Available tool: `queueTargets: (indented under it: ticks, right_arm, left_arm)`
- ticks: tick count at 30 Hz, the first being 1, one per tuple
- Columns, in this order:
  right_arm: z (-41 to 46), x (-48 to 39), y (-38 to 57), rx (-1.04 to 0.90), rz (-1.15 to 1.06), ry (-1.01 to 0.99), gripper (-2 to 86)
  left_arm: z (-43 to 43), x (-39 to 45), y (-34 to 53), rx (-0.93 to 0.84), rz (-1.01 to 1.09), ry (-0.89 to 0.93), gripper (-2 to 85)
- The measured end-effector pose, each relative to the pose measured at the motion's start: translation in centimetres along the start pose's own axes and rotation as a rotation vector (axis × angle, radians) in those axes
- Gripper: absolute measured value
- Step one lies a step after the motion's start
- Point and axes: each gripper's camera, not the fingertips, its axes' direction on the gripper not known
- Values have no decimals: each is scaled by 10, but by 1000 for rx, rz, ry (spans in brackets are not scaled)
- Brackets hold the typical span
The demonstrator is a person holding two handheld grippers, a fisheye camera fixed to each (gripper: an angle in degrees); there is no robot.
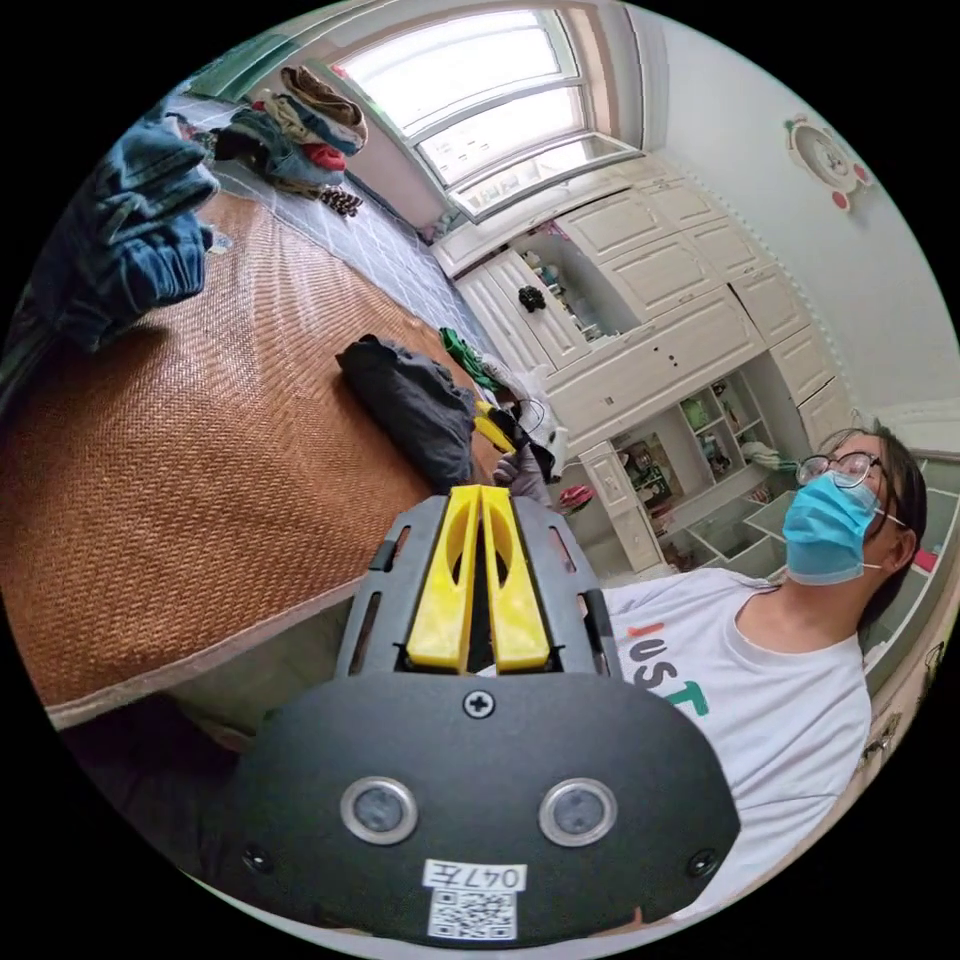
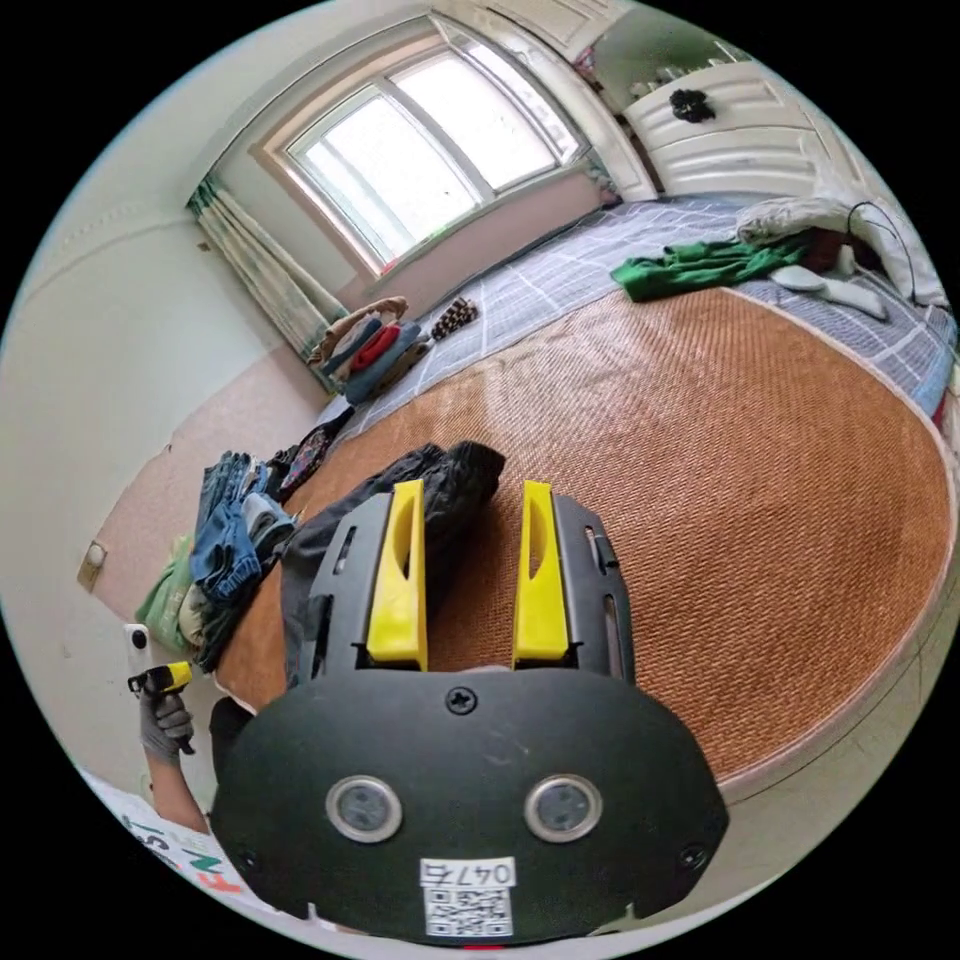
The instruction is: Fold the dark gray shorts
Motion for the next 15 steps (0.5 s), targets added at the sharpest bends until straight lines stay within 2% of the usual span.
queueTargets:
  ticks: [2,5,9,11,13,15]
  right_arm:
    - [19,-4,9,-28,-63,63,113]
    - [68,5,18,-120,-64,29,103]
    - [78,-2,29,-34,-130,-40,29]
    - [77,-31,27,4,-334,-140,18]
    - [85,-36,20,-16,-419,-254,17]
    - [108,-12,16,-36,-363,-324,18]
  left_arm:
    - [24,16,-31,-43,47,-66,-10]
    - [71,48,-89,-82,152,-152,-9]
    - [138,73,-164,-135,281,-331,-7]
    - [157,71,-188,-120,328,-411,-7]
    - [170,62,-206,-101,341,-477,-8]
    - [183,43,-221,-96,305,-508,-9]
